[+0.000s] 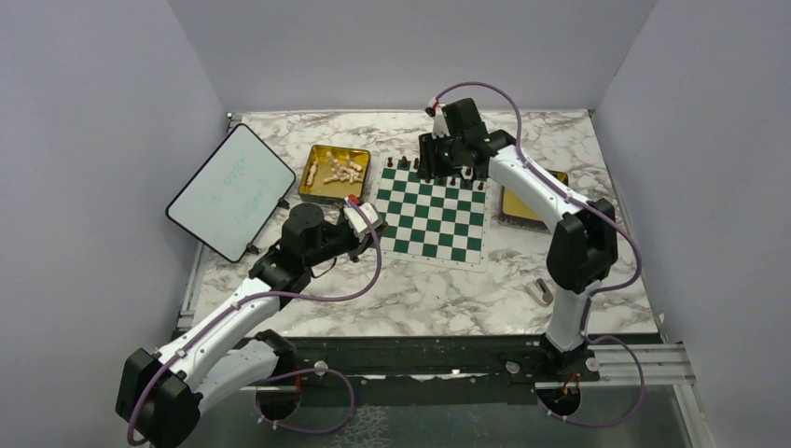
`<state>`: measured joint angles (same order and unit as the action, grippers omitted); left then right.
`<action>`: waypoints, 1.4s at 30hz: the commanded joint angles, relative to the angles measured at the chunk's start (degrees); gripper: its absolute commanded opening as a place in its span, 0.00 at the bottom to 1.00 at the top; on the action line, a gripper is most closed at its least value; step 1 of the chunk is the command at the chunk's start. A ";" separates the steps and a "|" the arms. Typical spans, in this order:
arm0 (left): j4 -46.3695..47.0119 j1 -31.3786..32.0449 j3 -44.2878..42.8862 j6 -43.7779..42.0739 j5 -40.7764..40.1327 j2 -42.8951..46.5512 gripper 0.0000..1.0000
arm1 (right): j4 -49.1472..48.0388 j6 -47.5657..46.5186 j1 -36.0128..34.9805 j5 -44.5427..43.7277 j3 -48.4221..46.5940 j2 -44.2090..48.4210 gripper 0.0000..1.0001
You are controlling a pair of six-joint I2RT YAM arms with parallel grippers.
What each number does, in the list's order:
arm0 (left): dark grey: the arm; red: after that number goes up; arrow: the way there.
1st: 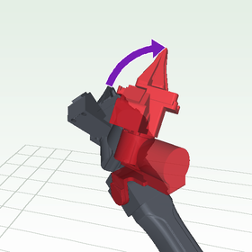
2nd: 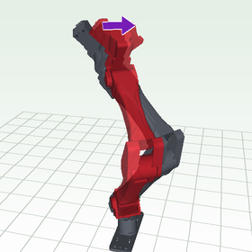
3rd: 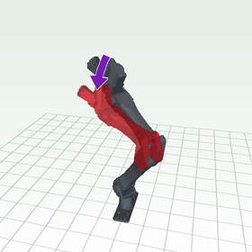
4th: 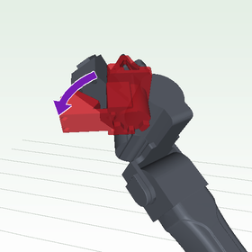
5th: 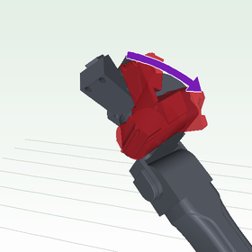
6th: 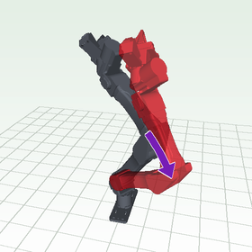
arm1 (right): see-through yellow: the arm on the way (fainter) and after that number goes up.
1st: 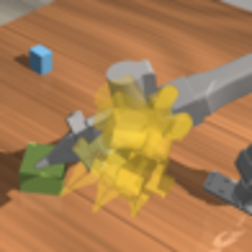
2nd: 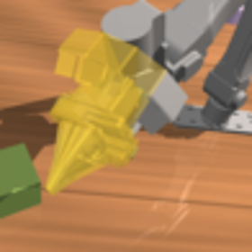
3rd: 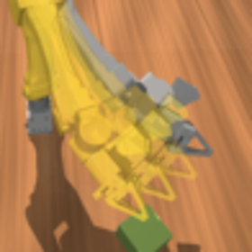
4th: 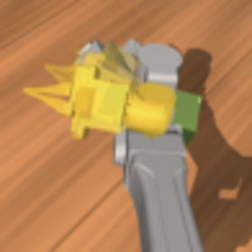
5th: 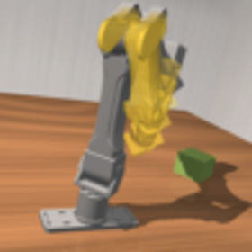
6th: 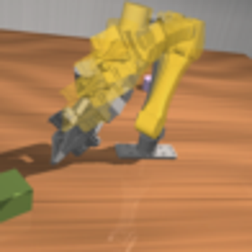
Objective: Set up the chess pieces on the board
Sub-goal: Place the chess piece on the chessboard.
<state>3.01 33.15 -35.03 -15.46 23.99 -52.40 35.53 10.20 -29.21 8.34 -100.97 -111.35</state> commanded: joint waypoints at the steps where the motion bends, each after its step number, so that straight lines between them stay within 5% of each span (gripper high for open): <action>1: 3.14 0.29 1.34 0.89 1.76 0.50 0.10 | -11.73 5.42 -0.75 15.16 10.02 8.80 0.45; 8: 2.22 0.30 0.94 0.53 1.66 -0.26 0.11 | -25.79 17.29 -1.30 34.79 22.30 15.12 0.57; 15: 1.96 0.31 0.73 0.55 2.24 -1.45 0.11 | -29.50 21.53 -3.78 39.77 26.08 16.39 0.56; 35: 1.47 0.33 0.40 0.43 2.06 -2.44 0.11 | -28.04 20.21 -7.16 42.28 28.97 16.84 0.49; 42: 1.49 0.29 0.48 0.61 2.09 -2.53 0.11 | -25.71 19.12 -7.79 40.80 28.36 15.61 0.39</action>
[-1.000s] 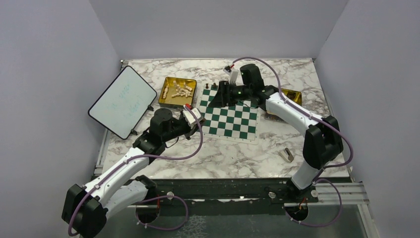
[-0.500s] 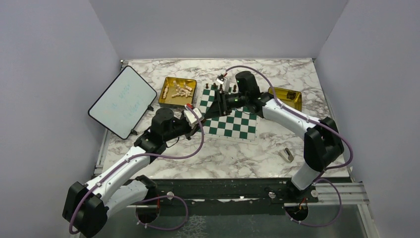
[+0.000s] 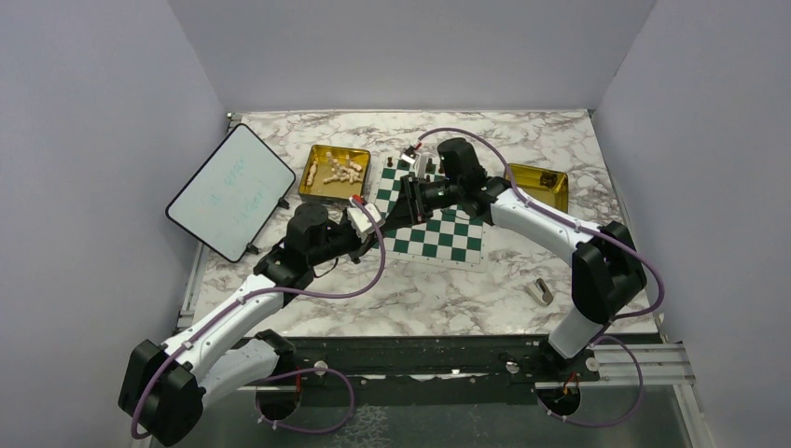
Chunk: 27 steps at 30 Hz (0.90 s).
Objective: Set up the chess pieces on the board
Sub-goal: Place the chess piece on the chessboard.
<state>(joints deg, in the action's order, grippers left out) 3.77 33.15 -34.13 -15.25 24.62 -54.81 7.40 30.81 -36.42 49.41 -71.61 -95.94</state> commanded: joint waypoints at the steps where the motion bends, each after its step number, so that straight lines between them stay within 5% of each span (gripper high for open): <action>1: 0.75 0.27 -0.40 0.39 1.39 -0.13 0.11 | 2.68 -1.61 -0.62 -0.42 -0.75 0.22 0.38; 13: 0.80 0.32 -0.41 0.71 1.48 -0.42 0.11 | 3.79 -2.60 -0.65 -1.20 -0.28 -1.32 0.29; 23: 0.75 0.34 -0.55 0.59 1.82 -1.52 0.12 | 1.41 -0.66 -0.63 -2.45 -0.54 -1.68 0.33; 27: 0.61 0.30 -0.53 0.57 1.77 -1.62 0.11 | 1.30 -1.33 -0.62 -2.53 -0.08 -1.87 0.24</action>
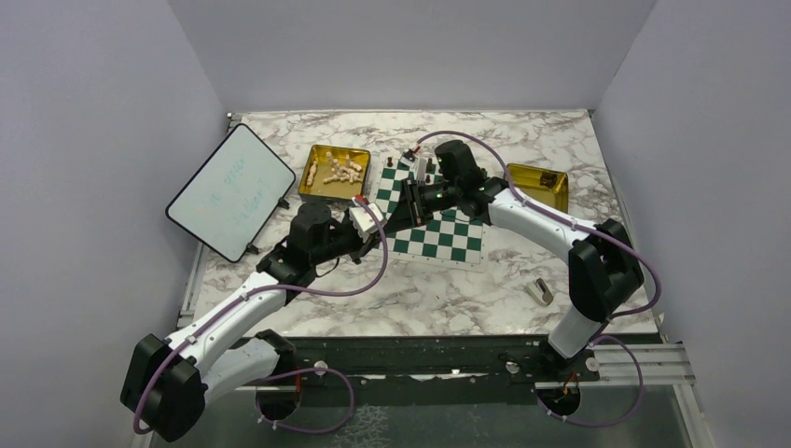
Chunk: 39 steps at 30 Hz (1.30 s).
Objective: Set up the chess pieces on the board
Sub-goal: Place the chess piece on the chessboard.
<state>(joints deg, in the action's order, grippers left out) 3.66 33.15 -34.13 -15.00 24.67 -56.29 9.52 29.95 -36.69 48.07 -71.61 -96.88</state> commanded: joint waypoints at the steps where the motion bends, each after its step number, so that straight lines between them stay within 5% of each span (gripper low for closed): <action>1: 0.67 0.32 -0.56 0.31 1.65 -0.12 0.12 | -1.14 -0.36 -0.33 -0.81 0.10 -1.01 0.22; 5: 0.71 0.32 -0.58 0.46 1.20 0.06 0.16 | -1.96 -0.14 -0.32 -1.09 0.99 -0.74 0.13; 9: 2.37 0.33 -0.46 5.59 -2.59 1.09 0.38 | -4.65 2.39 -0.10 -3.03 2.82 0.88 0.12; 18: 7.61 -0.74 -2.11 27.38 -8.19 3.90 0.68 | -29.66 17.99 4.65 -2.19 13.48 7.23 0.12; 30: 23.79 -6.41 -2.29 55.90 0.36 1.04 0.63 | -67.70 42.60 8.47 0.59 26.11 9.76 0.12; 39: 40.26 -7.82 -1.38 73.43 6.72 -5.76 0.55 | -80.96 50.79 9.00 -0.83 28.72 9.52 0.12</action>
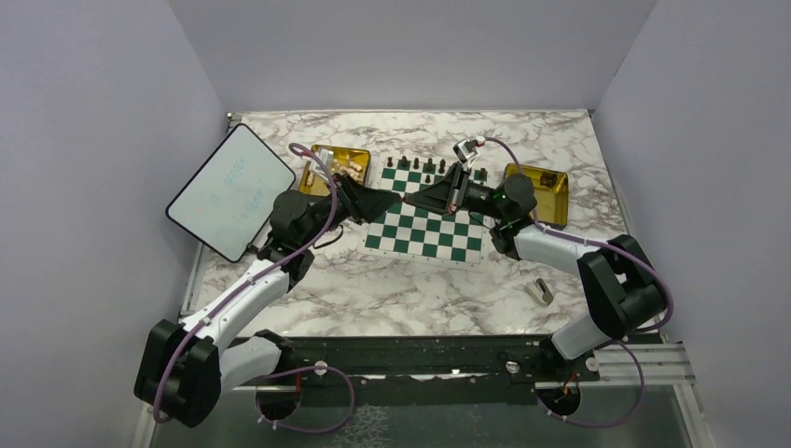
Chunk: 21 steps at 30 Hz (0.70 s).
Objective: Set up the chess pieces on the board
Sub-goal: Place the chess piece on the chessboard.
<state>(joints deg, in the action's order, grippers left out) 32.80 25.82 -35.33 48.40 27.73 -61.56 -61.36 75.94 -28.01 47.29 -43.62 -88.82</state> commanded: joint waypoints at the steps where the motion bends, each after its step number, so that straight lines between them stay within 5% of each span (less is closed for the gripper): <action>1: 12.19 -0.51 0.02 10.99 3.70 -0.78 0.54 | -11.08 5.41 0.32 -0.06 0.72 1.28 0.12; 21: 21.51 -0.51 1.06 24.37 7.21 -5.11 0.37 | -15.32 8.16 0.32 -1.76 0.42 0.13 0.12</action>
<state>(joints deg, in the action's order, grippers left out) 51.05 25.56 -34.59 70.67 32.91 -65.84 -73.89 84.05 -28.01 46.94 -43.03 -88.82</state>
